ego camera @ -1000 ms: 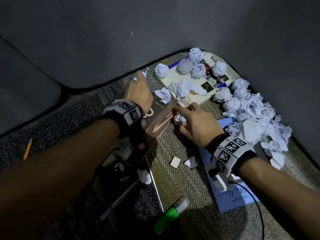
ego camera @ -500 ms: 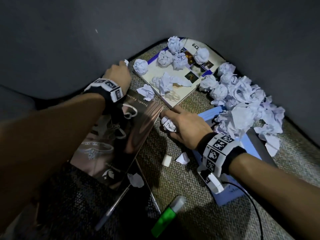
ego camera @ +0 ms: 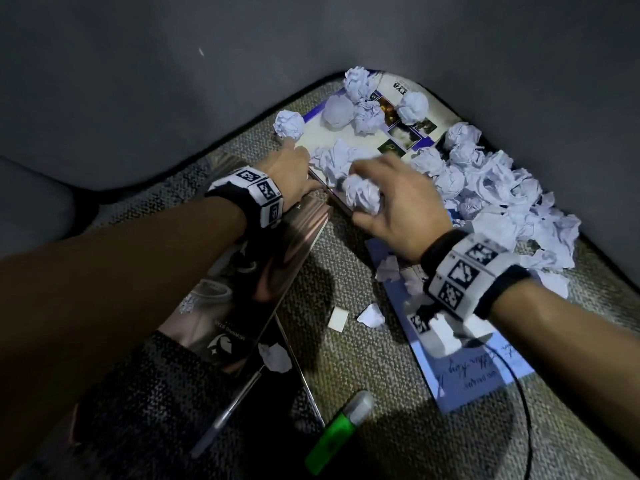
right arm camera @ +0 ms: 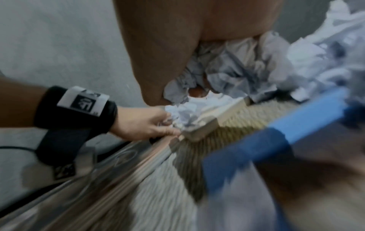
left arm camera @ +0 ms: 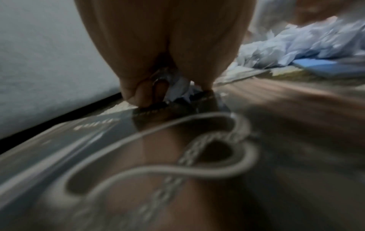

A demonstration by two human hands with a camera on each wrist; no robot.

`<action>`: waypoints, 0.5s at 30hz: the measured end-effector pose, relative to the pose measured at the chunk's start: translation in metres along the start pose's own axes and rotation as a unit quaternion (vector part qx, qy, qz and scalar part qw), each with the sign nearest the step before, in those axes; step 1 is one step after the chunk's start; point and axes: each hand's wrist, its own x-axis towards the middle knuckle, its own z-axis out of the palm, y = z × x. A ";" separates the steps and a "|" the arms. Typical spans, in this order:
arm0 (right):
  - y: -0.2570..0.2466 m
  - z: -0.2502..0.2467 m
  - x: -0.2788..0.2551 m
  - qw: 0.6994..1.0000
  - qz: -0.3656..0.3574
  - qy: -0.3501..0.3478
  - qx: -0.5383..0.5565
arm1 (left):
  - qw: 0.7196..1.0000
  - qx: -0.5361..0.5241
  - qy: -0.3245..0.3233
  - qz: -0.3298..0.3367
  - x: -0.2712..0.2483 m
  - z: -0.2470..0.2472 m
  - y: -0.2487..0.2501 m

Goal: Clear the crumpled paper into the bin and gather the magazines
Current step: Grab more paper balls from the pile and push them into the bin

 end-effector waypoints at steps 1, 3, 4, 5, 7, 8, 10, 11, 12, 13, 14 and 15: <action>-0.001 -0.006 0.013 1.000 -0.004 0.004 -0.015 | 1.000 -0.011 0.008 0.012 0.001 0.000 -0.003; -0.003 -0.012 0.041 0.998 -0.019 -0.015 -0.054 | 0.998 -0.032 0.025 0.044 -0.001 -0.004 -0.011; -0.004 -0.012 0.054 0.997 -0.024 -0.037 -0.070 | 0.997 -0.046 0.039 0.057 -0.005 -0.006 -0.014; -0.005 -0.009 0.064 0.994 -0.026 -0.068 -0.080 | 0.994 -0.062 0.062 0.061 -0.010 -0.010 -0.015; -0.005 0.001 0.074 0.988 -0.031 -0.130 -0.082 | 0.985 -0.084 0.141 0.045 -0.017 -0.020 -0.016; -0.005 0.008 0.074 0.985 -0.034 -0.150 -0.073 | 0.981 -0.084 0.175 0.021 -0.018 -0.028 -0.016; -0.001 0.016 0.072 0.985 -0.032 -0.166 -0.038 | 0.977 -0.077 0.199 -0.026 -0.012 -0.044 -0.016; 0.001 0.017 0.071 0.986 -0.027 -0.165 -0.020 | 0.976 -0.080 0.196 -0.042 -0.006 -0.049 -0.016; 0.003 0.018 0.070 0.986 -0.020 -0.163 -0.004 | 0.976 -0.085 0.192 -0.052 0.000 -0.054 -0.016; 0.004 0.017 0.069 0.987 -0.013 -0.162 0.007 | 0.977 -0.087 0.187 -0.060 0.007 -0.057 -0.015; 0.005 0.016 0.069 0.987 -0.008 -0.160 0.014 | 0.978 -0.082 0.180 -0.064 0.014 -0.058 -0.014; 0.005 0.016 0.068 0.987 -0.006 -0.159 0.015 | 0.982 -0.069 0.164 -0.066 0.020 -0.057 -0.014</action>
